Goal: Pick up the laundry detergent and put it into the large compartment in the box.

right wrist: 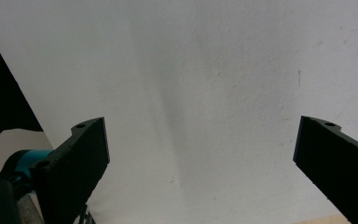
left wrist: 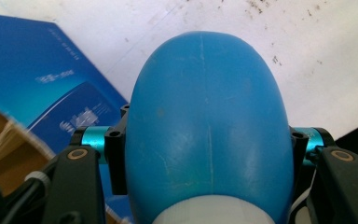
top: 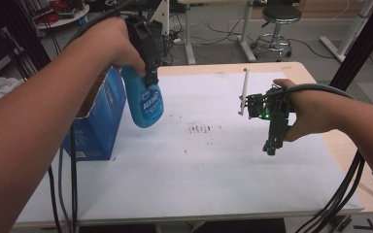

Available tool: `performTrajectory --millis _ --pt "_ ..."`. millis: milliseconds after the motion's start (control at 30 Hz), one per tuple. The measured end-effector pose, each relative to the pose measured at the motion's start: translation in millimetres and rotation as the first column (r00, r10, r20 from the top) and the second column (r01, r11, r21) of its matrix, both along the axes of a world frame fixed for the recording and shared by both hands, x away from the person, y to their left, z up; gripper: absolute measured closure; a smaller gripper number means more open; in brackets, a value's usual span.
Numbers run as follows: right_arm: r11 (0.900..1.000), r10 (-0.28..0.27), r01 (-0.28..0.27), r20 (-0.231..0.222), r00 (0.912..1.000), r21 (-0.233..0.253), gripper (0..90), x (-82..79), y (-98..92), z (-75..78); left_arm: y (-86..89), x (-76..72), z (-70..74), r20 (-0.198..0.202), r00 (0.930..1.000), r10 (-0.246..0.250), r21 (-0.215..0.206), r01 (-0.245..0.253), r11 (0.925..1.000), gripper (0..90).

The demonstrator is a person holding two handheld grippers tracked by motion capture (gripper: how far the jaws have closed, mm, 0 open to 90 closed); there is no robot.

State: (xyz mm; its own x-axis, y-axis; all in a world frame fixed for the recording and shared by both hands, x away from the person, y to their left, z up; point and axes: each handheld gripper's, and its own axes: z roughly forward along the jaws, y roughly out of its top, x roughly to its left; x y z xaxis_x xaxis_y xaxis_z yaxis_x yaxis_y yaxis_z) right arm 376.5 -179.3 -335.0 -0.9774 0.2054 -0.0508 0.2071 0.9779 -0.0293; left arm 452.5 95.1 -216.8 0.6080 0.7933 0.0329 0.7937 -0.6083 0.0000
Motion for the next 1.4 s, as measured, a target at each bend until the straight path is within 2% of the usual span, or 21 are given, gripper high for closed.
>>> performTrajectory --millis 233,433,567,833,1067,1133,1333,1400 --pt "1.0 0.008 -0.008 -0.002 1.0 -0.001 2.3 0.0 1.1 -1.0 10.2 -3.4 36.2 0.01 0.9998 0.016 0.018 -0.016 0.9997 38.6" --pt "1.0 0.014 -0.014 -0.001 0.9999 -0.003 2.3 0.2 3.4 -1.0 20.8 -5.3 67.1 0.017 0.9987 0.048 -0.005 -0.048 0.9989 38.6" --pt "1.0 0.02 -0.02 -0.004 0.9998 -0.006 2.3 0.2 5.5 -1.4 27.4 -7.5 80.3 0.023 0.9976 0.066 -0.017 -0.066 0.9977 38.6" --pt "1.0 0.023 -0.023 -0.008 0.9997 -0.013 2.3 0.3 8.2 -2.5 41.1 -9.5 95.7 0.002 0.9957 0.093 -0.017 -0.093 0.9955 38.6" --pt "0.999 0.037 -0.037 -0.005 0.9993 -0.011 2.3 0.5 14.9 -1.5 61.5 -10.6 111.8 0.016 0.9887 0.149 -0.035 -0.148 0.9883 38.6" --pt "0.999 0.039 -0.039 -0.005 0.9992 -0.011 2.4 1.0 15.9 -1.2 73.4 -11.9 117.6 0.02 0.9845 0.174 -0.038 -0.173 0.9842 38.6" --pt "0.999 0.035 -0.035 -0.008 0.9993 -0.012 2.3 0.9 15.8 -1.4 94.7 -14.0 120.4 0.016 0.9733 0.229 -0.03 -0.229 0.9731 38.6" --pt "0.999 0.035 -0.035 -0.008 0.9994 -0.013 2.3 0.9 15.6 -1.0 102.5 -15.0 120.8 0.011 0.9664 0.257 -0.028 -0.256 0.9662 38.6"
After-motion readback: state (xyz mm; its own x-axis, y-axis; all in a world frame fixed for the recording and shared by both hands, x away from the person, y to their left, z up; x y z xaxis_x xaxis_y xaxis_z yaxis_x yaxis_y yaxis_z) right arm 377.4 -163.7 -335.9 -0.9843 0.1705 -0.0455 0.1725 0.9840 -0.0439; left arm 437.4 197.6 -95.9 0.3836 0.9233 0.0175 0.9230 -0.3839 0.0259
